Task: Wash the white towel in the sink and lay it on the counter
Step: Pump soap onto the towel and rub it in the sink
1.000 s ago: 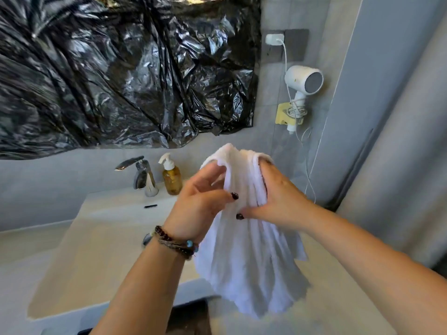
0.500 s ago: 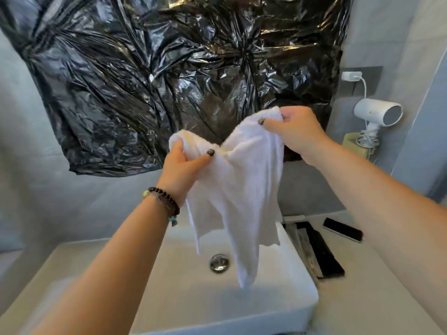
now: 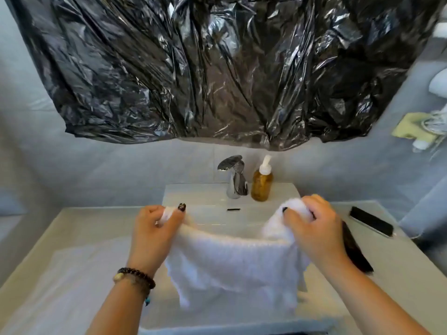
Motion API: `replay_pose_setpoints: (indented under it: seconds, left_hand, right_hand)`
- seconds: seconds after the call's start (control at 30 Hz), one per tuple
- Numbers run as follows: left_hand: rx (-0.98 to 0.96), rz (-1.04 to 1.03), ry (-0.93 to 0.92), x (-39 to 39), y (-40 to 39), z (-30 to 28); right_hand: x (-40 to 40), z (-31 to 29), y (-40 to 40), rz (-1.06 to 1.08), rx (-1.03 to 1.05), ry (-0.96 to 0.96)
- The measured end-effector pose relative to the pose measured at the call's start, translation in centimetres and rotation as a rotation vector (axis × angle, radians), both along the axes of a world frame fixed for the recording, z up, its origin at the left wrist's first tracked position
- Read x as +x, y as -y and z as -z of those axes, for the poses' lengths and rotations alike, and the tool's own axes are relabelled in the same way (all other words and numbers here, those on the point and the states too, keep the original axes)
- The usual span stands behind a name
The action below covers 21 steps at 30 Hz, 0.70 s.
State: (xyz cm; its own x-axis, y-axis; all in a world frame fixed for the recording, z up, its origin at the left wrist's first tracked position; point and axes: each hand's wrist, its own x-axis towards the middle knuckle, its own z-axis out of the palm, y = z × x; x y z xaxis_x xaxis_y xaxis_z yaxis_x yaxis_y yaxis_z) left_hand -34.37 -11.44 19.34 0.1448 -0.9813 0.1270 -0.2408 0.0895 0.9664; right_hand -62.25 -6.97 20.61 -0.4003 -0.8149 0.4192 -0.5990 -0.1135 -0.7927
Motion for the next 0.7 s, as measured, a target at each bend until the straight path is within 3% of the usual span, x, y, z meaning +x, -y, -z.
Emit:
replay_pose_setpoints:
  seconds: [0.13,0.27,0.43,0.7]
  left_hand:
    - [0.160,0.137,0.098,-3.1,0.8,6.1]
    - [0.292,0.248,0.209,-7.0,1.6,10.3]
    - [0.375,0.509,0.503,-9.0,2.9,14.6]
    - [0.484,0.585,0.741,-9.5,5.8,17.7]
  right_hand:
    - [0.1,8.4,2.9,-0.408,0.440,-0.366]
    - [1.7,14.1,5.7,-0.682,0.692,-0.530]
    - [3.4,17.4,7.2,-0.692,0.887,-0.547]
    - [3.3,18.0,7.3,-0.706,0.837,-0.606]
